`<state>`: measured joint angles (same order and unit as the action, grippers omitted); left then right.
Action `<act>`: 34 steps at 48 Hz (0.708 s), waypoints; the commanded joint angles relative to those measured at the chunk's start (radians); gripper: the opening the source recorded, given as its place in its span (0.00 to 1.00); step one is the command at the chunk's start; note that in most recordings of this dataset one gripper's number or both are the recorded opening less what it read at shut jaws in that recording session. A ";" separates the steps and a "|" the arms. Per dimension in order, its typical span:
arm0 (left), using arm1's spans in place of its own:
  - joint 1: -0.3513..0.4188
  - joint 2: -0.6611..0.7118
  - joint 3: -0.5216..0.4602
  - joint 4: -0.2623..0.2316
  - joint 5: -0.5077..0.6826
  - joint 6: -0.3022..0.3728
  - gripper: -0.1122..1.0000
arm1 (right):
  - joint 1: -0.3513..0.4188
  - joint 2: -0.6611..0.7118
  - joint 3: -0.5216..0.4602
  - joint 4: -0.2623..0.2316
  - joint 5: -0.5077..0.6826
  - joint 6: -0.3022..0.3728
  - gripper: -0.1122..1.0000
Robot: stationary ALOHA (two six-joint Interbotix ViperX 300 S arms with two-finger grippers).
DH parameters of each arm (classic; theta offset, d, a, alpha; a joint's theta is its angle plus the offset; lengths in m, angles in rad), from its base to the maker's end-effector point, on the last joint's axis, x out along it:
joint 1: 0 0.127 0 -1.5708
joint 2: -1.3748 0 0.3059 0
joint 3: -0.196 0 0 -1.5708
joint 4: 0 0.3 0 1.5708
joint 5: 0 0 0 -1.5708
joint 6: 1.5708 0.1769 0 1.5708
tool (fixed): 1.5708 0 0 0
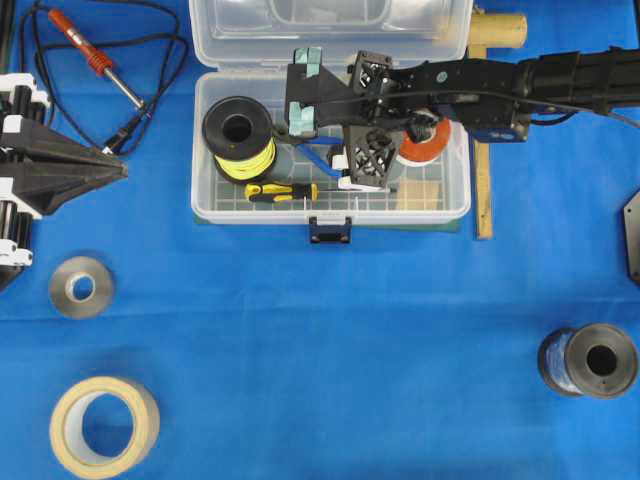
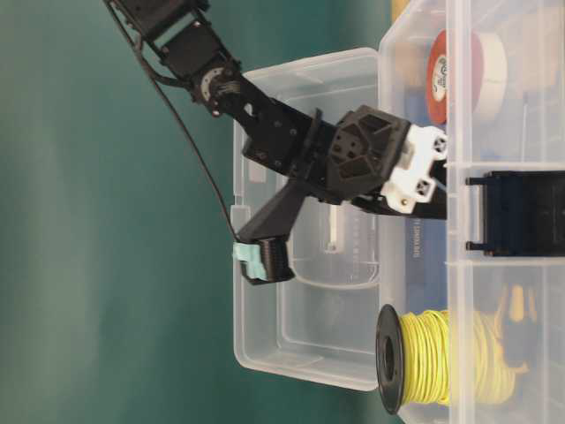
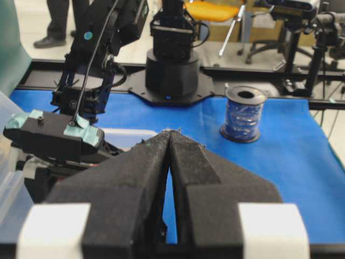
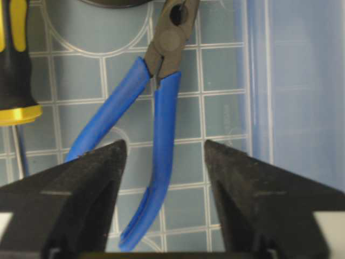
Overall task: Pick the nipper from the toolbox among several items.
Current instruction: 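Close the right gripper on the blue pliers handle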
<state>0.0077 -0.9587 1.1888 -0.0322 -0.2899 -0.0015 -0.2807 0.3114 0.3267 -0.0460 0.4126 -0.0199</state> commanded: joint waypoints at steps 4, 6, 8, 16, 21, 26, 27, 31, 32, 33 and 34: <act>0.000 0.008 -0.009 -0.002 -0.005 -0.005 0.10 | -0.005 0.009 -0.023 0.002 -0.012 -0.005 0.54; 0.002 0.008 -0.009 -0.002 -0.005 -0.005 0.10 | -0.005 0.014 -0.023 0.002 -0.011 -0.006 0.47; 0.002 0.008 -0.009 -0.002 -0.005 -0.005 0.10 | -0.003 0.015 -0.021 0.002 -0.011 -0.006 0.39; 0.002 0.008 -0.008 -0.002 -0.005 -0.005 0.10 | -0.002 0.012 -0.020 0.002 -0.009 -0.009 0.22; 0.002 0.008 -0.008 -0.002 -0.005 -0.005 0.10 | -0.003 -0.003 -0.020 0.000 -0.006 -0.011 0.22; 0.002 0.008 -0.008 -0.003 -0.005 -0.006 0.10 | -0.006 -0.054 -0.015 0.000 0.000 -0.011 0.22; 0.002 0.008 -0.008 -0.003 -0.005 -0.006 0.10 | -0.008 -0.067 -0.014 0.002 0.000 -0.009 0.22; 0.002 0.006 -0.008 -0.003 -0.005 -0.006 0.10 | -0.011 -0.123 -0.009 -0.002 0.011 -0.009 0.22; 0.002 0.006 -0.008 -0.003 -0.005 -0.006 0.10 | -0.012 -0.138 -0.008 -0.002 0.015 -0.009 0.22; 0.002 0.008 -0.008 -0.003 -0.005 -0.006 0.10 | -0.014 -0.152 -0.006 -0.002 0.020 -0.009 0.22; 0.002 0.006 -0.008 -0.003 -0.005 -0.006 0.10 | -0.014 -0.167 -0.006 -0.002 0.026 -0.008 0.22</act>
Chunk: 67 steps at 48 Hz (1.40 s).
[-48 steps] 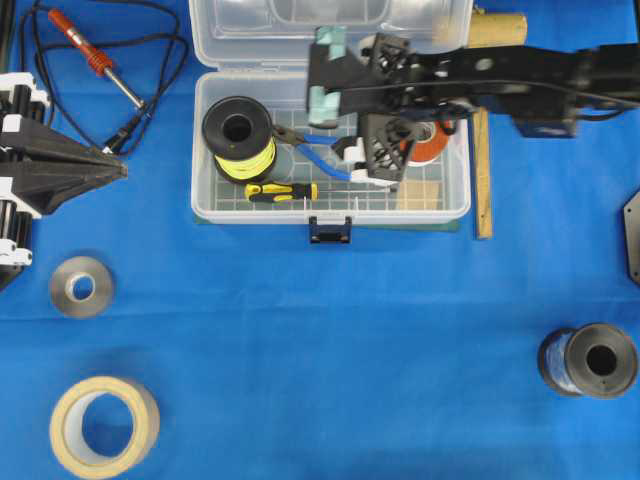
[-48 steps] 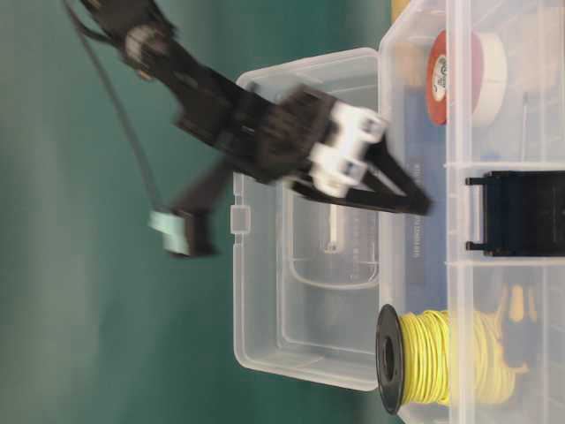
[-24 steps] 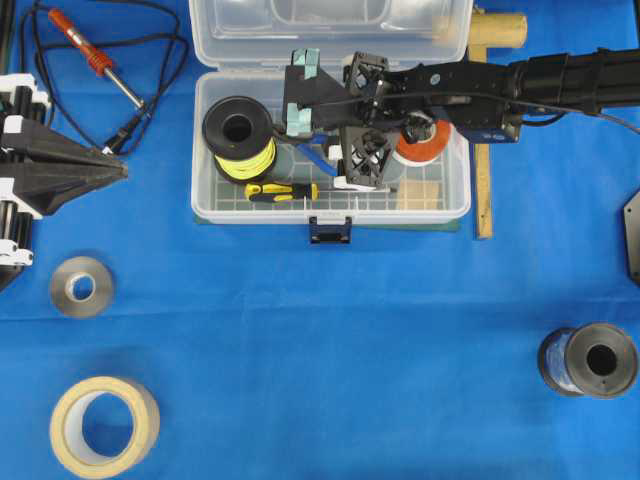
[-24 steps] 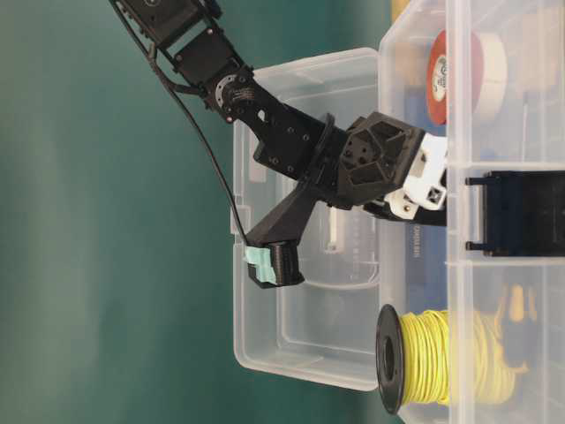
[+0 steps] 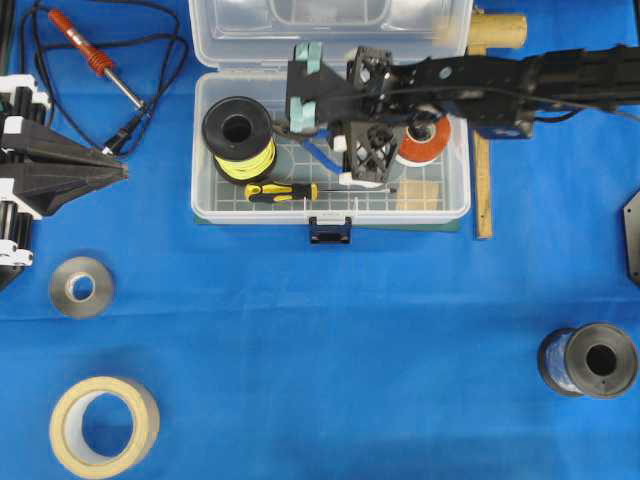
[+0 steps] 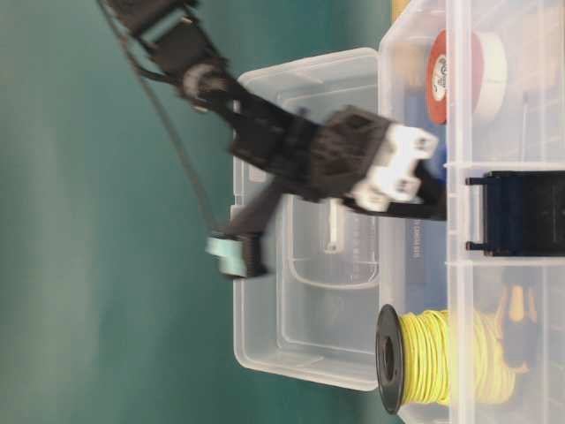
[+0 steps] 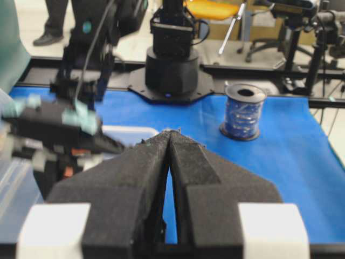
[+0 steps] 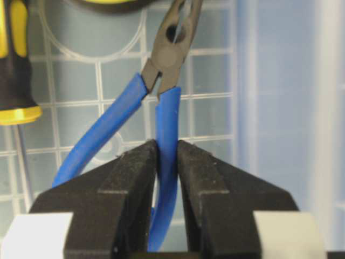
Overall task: Pick the nipper from the toolbox among several items.
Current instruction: 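Close the right gripper on the blue pliers handle, then lift the pliers out of the toolbox and move them toward the front, then lower the pliers onto the table and open the right gripper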
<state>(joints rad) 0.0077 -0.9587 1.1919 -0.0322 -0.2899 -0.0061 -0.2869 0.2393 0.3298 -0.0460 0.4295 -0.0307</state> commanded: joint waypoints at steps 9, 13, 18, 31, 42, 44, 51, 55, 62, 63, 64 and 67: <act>0.002 0.008 -0.011 -0.005 -0.005 -0.002 0.10 | -0.002 -0.244 0.006 -0.002 0.077 0.008 0.22; 0.002 0.006 -0.011 -0.003 -0.005 -0.002 0.10 | 0.015 -0.310 0.023 -0.002 0.086 0.011 0.22; 0.002 0.006 -0.011 -0.005 -0.005 -0.002 0.10 | 0.066 -0.383 0.055 -0.002 0.083 0.015 0.22; 0.009 0.005 -0.011 -0.005 -0.006 -0.002 0.10 | 0.287 -0.453 0.143 0.011 -0.014 0.057 0.22; 0.018 0.003 -0.011 -0.003 -0.006 -0.002 0.10 | 0.419 -0.359 0.170 0.012 -0.100 0.160 0.22; 0.018 0.005 -0.009 -0.003 -0.006 -0.002 0.10 | 0.431 -0.333 0.173 0.012 -0.115 0.181 0.22; 0.018 0.005 -0.009 -0.003 -0.008 -0.003 0.10 | 0.460 -0.236 0.184 0.012 -0.183 0.245 0.22; 0.018 0.003 -0.009 -0.005 -0.008 -0.003 0.10 | 0.469 -0.183 0.190 0.012 -0.221 0.282 0.22; 0.018 0.005 -0.009 -0.005 -0.008 -0.005 0.10 | 0.472 -0.094 0.193 0.012 -0.259 0.354 0.22; 0.018 0.005 -0.009 -0.005 -0.008 -0.005 0.10 | 0.474 -0.083 0.193 0.012 -0.261 0.362 0.22; 0.018 0.005 -0.009 -0.003 -0.008 -0.005 0.10 | 0.474 -0.074 0.193 0.014 -0.262 0.368 0.22; 0.018 0.006 -0.009 -0.005 -0.008 -0.006 0.10 | 0.476 -0.049 0.192 0.012 -0.268 0.385 0.22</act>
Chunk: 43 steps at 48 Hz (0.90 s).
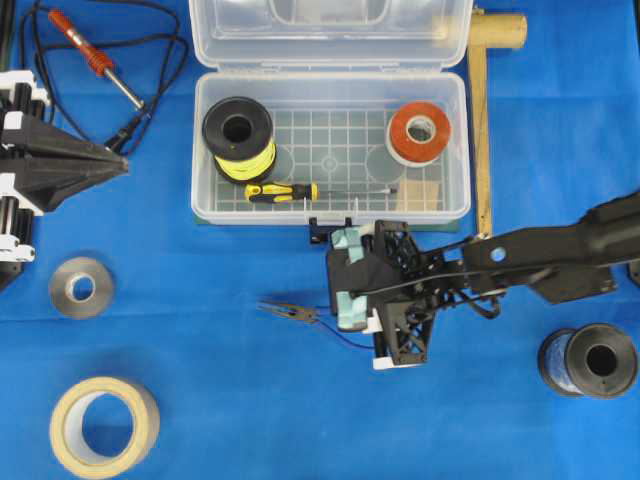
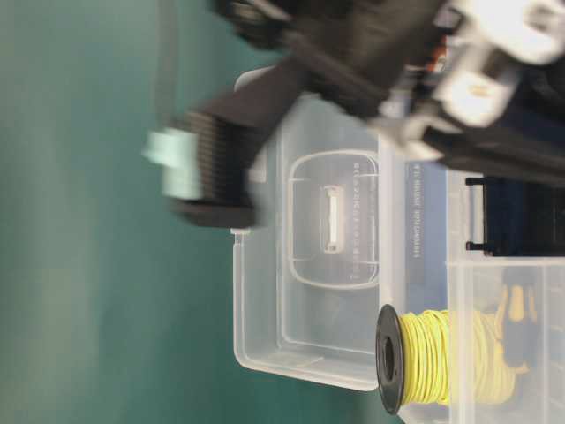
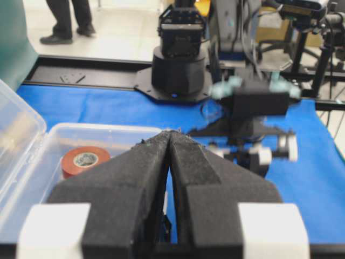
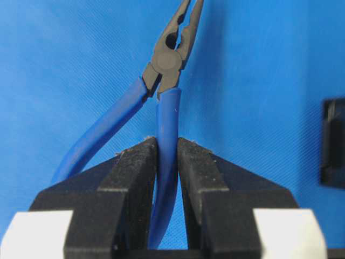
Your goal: Pick the nipper from the toolbox among several items.
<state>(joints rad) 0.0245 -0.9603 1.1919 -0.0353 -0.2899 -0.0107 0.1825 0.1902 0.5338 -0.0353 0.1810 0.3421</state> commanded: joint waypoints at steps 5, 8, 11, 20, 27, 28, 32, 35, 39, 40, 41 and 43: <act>0.003 0.008 -0.009 -0.002 -0.008 -0.002 0.10 | 0.005 0.026 -0.012 0.003 -0.020 0.031 0.22; 0.002 0.008 -0.008 -0.002 -0.008 -0.002 0.10 | 0.005 0.031 -0.012 0.002 -0.017 0.037 0.22; 0.002 0.008 -0.009 -0.002 -0.008 -0.002 0.10 | 0.005 0.031 -0.012 0.002 -0.017 0.041 0.22; 0.002 0.008 -0.008 -0.002 -0.005 -0.002 0.10 | -0.002 0.003 -0.023 -0.002 0.028 0.041 0.56; 0.002 0.006 -0.008 -0.002 -0.005 -0.002 0.10 | -0.011 -0.118 -0.023 -0.018 0.107 0.031 0.84; 0.002 0.006 -0.008 -0.002 -0.005 -0.002 0.10 | -0.012 -0.143 -0.021 -0.025 0.118 0.029 0.84; 0.002 0.005 -0.008 -0.002 -0.003 -0.003 0.10 | -0.015 -0.255 -0.009 -0.064 0.164 0.029 0.79; 0.002 0.005 -0.006 -0.002 -0.003 -0.003 0.10 | -0.017 -0.330 0.009 -0.101 0.186 0.029 0.79; 0.002 0.005 -0.006 -0.002 -0.003 -0.003 0.10 | -0.018 -0.431 0.049 -0.158 0.199 0.035 0.79; 0.002 0.006 -0.006 -0.002 -0.005 -0.003 0.10 | -0.020 -0.456 0.061 -0.173 0.199 0.038 0.79; 0.000 0.005 -0.006 -0.002 -0.003 -0.003 0.10 | -0.023 -0.480 0.075 -0.187 0.198 0.041 0.79; -0.002 0.005 -0.006 -0.002 -0.003 -0.003 0.10 | -0.029 -0.529 0.106 -0.204 0.195 0.043 0.79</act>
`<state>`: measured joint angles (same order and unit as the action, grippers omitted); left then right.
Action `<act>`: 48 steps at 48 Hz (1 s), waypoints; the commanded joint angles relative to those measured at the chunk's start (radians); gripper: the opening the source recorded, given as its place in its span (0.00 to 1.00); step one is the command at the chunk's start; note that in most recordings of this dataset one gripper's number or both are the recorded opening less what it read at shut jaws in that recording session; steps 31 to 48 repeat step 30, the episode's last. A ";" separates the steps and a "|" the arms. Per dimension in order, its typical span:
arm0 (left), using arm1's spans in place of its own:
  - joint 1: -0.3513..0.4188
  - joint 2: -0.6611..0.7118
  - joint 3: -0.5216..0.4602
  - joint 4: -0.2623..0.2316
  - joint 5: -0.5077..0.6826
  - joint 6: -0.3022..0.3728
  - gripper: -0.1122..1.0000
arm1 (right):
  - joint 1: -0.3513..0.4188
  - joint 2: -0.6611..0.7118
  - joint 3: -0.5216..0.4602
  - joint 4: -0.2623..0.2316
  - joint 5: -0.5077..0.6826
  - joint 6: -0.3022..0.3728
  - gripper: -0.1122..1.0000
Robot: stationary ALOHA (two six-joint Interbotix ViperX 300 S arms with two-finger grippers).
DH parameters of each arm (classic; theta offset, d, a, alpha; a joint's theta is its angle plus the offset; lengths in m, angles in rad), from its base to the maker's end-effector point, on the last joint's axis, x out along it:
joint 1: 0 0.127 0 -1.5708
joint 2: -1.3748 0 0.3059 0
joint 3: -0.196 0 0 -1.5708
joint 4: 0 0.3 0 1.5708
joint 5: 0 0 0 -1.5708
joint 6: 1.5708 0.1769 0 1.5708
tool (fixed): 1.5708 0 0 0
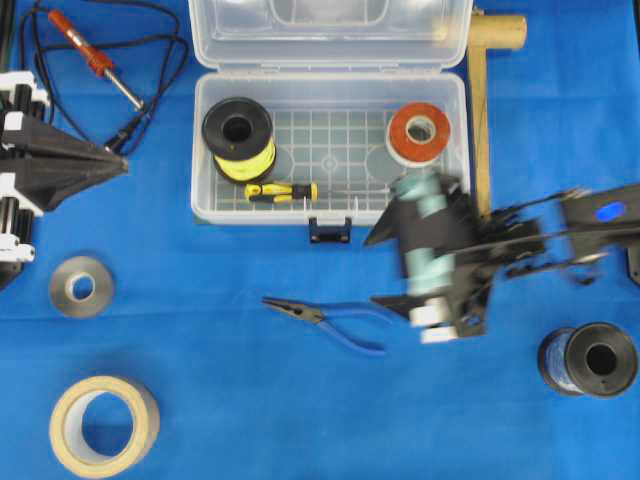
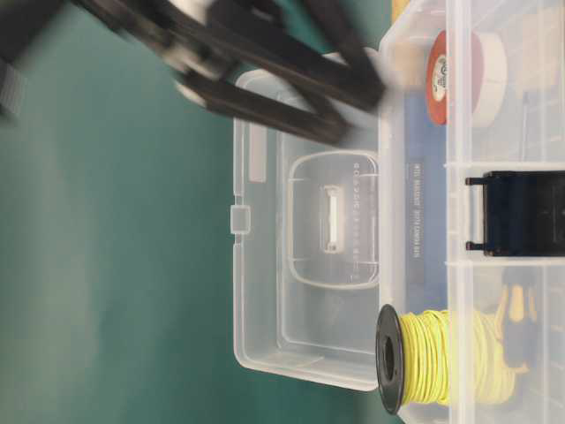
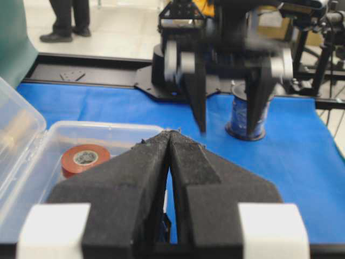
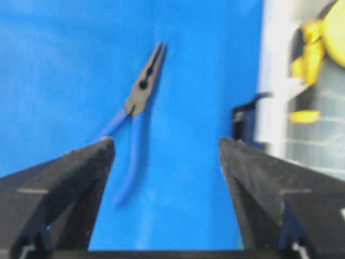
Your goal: Pick the nipper from the toolbox among several items.
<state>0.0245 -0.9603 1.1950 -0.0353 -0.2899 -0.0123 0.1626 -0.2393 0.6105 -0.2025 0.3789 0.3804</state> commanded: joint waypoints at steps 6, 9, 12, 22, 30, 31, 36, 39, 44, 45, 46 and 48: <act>-0.008 0.003 -0.008 -0.002 -0.003 -0.002 0.10 | -0.032 -0.250 0.141 -0.054 -0.040 0.006 0.79; -0.011 0.003 -0.008 -0.002 -0.003 -0.002 0.10 | -0.041 -0.342 0.209 -0.052 -0.061 0.006 0.79; -0.012 0.003 -0.008 -0.002 -0.003 -0.002 0.10 | -0.046 -0.423 0.267 -0.054 -0.080 0.006 0.79; -0.015 0.008 -0.006 -0.002 -0.006 -0.002 0.10 | -0.074 -0.690 0.469 -0.052 -0.143 0.008 0.79; -0.015 0.009 -0.003 -0.002 -0.011 -0.002 0.10 | -0.110 -0.833 0.604 -0.048 -0.196 0.008 0.79; -0.015 0.009 -0.003 -0.002 -0.011 -0.002 0.10 | -0.110 -0.833 0.604 -0.048 -0.196 0.008 0.79; -0.015 0.009 -0.003 -0.002 -0.011 -0.002 0.10 | -0.110 -0.833 0.604 -0.048 -0.196 0.008 0.79; -0.015 0.009 -0.003 -0.002 -0.011 -0.002 0.10 | -0.110 -0.833 0.604 -0.048 -0.196 0.008 0.79; -0.015 0.009 -0.003 -0.002 -0.011 -0.002 0.10 | -0.110 -0.833 0.604 -0.048 -0.196 0.008 0.79; -0.015 0.009 -0.003 -0.002 -0.011 -0.002 0.10 | -0.110 -0.833 0.604 -0.048 -0.196 0.008 0.79; -0.015 0.009 -0.003 -0.002 -0.011 -0.002 0.10 | -0.110 -0.833 0.604 -0.048 -0.196 0.008 0.79; -0.015 0.009 -0.003 -0.002 -0.011 -0.002 0.10 | -0.110 -0.833 0.604 -0.048 -0.196 0.008 0.79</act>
